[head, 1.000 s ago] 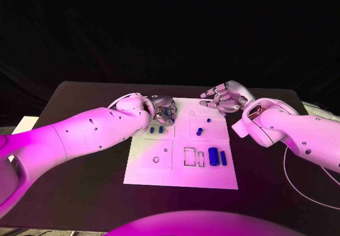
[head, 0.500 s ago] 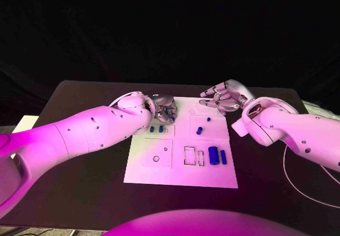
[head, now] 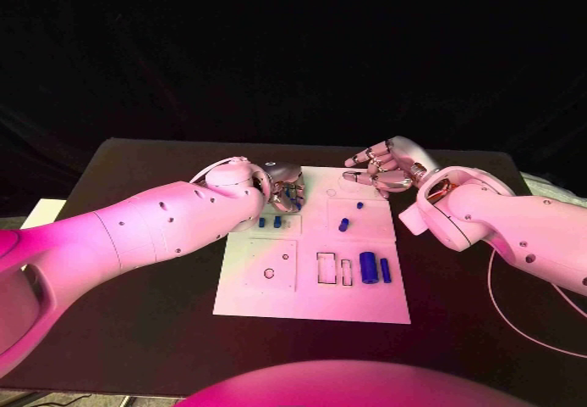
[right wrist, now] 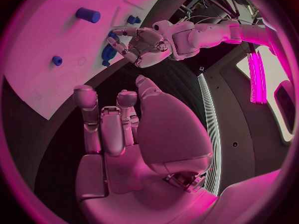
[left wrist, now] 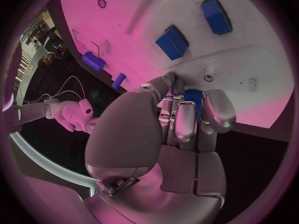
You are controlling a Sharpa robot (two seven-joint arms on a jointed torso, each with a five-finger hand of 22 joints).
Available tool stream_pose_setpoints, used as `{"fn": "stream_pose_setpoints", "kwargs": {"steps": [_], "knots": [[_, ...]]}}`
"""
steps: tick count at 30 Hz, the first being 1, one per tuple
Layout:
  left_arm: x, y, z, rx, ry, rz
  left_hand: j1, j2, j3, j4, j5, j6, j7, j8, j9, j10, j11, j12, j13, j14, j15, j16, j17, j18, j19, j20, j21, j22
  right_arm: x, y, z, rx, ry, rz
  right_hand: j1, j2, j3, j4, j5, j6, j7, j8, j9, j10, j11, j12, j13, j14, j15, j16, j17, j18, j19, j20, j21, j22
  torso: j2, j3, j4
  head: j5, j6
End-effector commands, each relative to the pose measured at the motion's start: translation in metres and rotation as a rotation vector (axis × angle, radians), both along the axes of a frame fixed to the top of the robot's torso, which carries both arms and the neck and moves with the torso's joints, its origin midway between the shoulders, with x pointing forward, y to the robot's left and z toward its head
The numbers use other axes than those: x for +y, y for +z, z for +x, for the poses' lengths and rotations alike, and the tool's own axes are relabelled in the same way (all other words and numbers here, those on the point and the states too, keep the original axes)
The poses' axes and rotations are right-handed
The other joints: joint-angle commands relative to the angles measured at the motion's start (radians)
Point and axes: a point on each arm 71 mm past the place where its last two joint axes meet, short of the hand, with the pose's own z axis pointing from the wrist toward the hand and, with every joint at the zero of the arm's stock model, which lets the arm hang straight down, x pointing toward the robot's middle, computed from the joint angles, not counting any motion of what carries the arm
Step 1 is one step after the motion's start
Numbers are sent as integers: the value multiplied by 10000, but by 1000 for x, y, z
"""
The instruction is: Assemble the parts on the task board
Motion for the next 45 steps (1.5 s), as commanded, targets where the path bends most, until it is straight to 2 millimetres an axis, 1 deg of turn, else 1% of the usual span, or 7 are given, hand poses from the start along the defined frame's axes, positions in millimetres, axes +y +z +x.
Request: {"fn": "stream_pose_setpoints", "kwargs": {"steps": [1, 11, 22, 28, 33, 36, 45], "knots": [[3, -2, -1, -59, 159, -39, -17, -39, 220, -108, 29, 80, 10, 0, -13, 104, -8, -109, 54, 228, -75, 4, -52, -155, 56, -2, 86, 77, 2, 0, 0, -13, 195, -21, 43, 54, 46, 28, 69, -93, 5, -8, 13, -64, -34, -48, -8, 393, -58, -35, -3, 108, -44, -4, -48, -11, -6, 4, -1, 22, 14], [16, 10, -3, 74, 634, -1107, -411, -144, 545, -295, 1, 101, 69, -175, -117, 124, 42, -415, 56, 205, -37, -19, -238, -165, 28, 25, 161, 188, 3, -2, 0, 15, 199, -17, 43, 54, 46, 28, 69, -93, 5, -8, 13, -64, -34, -48, -8, 393, -58, -35, -3, 108, -44, -4, -48, -11, -18, 5, 16, 2, 44], [46, 32, 0, 262, 1447, -1773, -625, -189, 536, -299, -15, 135, 80, -222, -145, 155, 51, -519, 62, 196, -26, -30, -321, -177, 38, 42, 231, 260, 1, -3, 0, 41, 164, -40, 38, 53, 48, 35, 96, -91, 6, -5, 15, -56, -34, -34, -5, 394, -58, -39, -4, 108, -42, -4, -56, -19, -13, 2, 21, 11, 105], [58, 31, 3, 201, 1472, -1207, -668, -201, 527, -298, -18, 131, 79, -238, -153, 156, 52, -544, 64, 199, -26, -19, -317, -183, 45, 45, 264, 290, 0, -3, 0, 54, 148, -54, 37, 53, 48, 36, 100, -91, 6, -5, 15, -55, -34, -33, -5, 395, -58, -40, -4, 108, -41, -4, -57, -19, -1, -19, 33, 6, 89], [63, 28, 5, 212, 1438, -824, -705, -219, 515, -302, -21, 126, 76, -253, -161, 156, 52, -566, 66, 198, -25, -17, -330, -183, 43, 48, 266, 296, 0, -3, -1, 60, 159, -52, 37, 53, 48, 36, 100, -91, 6, -5, 15, -55, -34, -33, -5, 395, -58, -40, -4, 108, -41, -4, -57, -19, 1, 2, 11, 47, 77], [64, 26, 4, 277, 1378, -725, -782, -236, 482, -289, -28, 139, 71, -267, -169, 171, 48, -596, 74, 196, -24, -13, -346, -182, 41, 51, 269, 305, 0, -3, -1, 62, 165, -53, 37, 53, 48, 36, 100, -91, 6, -5, 15, -55, -34, -33, -5, 395, -58, -40, -4, 108, -41, -4, -57, -19, 4, -9, -6, 69, 57], [61, 17, 3, 524, 1266, -601, -839, -247, 453, -283, -32, 133, 62, -288, -179, 170, 46, -630, 77, 193, -26, -15, -371, -182, 39, 53, 273, 315, -1, -3, -1, 75, 162, -59, 37, 53, 48, 36, 100, -91, 6, -5, 15, -55, -34, -33, -5, 395, -58, -40, -4, 108, -41, -4, -57, -19, -2, 1, 10, 59, 41]]}}
